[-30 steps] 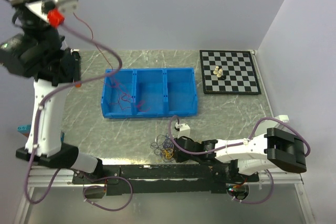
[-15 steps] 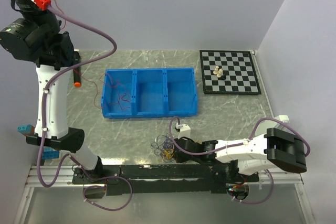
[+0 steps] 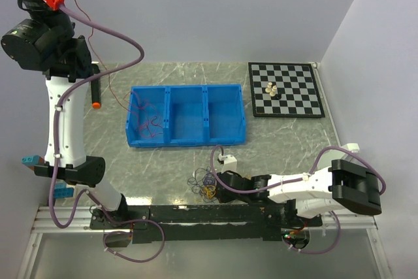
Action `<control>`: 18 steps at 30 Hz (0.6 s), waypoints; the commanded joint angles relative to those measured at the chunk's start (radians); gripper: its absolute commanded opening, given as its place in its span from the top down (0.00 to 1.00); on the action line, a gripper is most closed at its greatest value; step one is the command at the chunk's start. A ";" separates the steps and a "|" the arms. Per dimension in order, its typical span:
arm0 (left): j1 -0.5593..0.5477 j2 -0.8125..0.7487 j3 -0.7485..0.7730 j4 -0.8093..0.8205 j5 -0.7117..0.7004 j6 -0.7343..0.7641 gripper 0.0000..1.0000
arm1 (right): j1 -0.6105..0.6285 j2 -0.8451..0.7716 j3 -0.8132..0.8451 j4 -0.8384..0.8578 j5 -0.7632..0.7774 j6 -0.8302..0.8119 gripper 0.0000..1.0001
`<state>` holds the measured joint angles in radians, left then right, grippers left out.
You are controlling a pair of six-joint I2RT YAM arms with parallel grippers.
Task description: Untangle the cables
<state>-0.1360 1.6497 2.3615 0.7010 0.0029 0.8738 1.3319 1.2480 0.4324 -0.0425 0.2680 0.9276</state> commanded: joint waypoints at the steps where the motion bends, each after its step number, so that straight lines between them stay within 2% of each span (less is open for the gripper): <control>1: 0.004 -0.015 -0.021 0.040 0.023 -0.013 0.99 | 0.010 0.005 -0.014 0.032 0.004 0.020 1.00; 9: 0.004 -0.001 -0.071 0.055 0.026 -0.038 0.99 | 0.010 -0.006 -0.034 0.036 0.000 0.033 1.00; 15: 0.004 0.082 -0.002 0.058 0.032 -0.070 0.99 | 0.010 0.014 -0.015 0.036 -0.006 0.031 1.00; 18: 0.004 0.079 -0.048 0.086 0.037 -0.075 0.99 | 0.010 0.010 -0.020 0.036 -0.007 0.036 1.00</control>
<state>-0.1360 1.7267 2.3260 0.7399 0.0235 0.8322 1.3327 1.2488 0.4168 -0.0113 0.2676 0.9470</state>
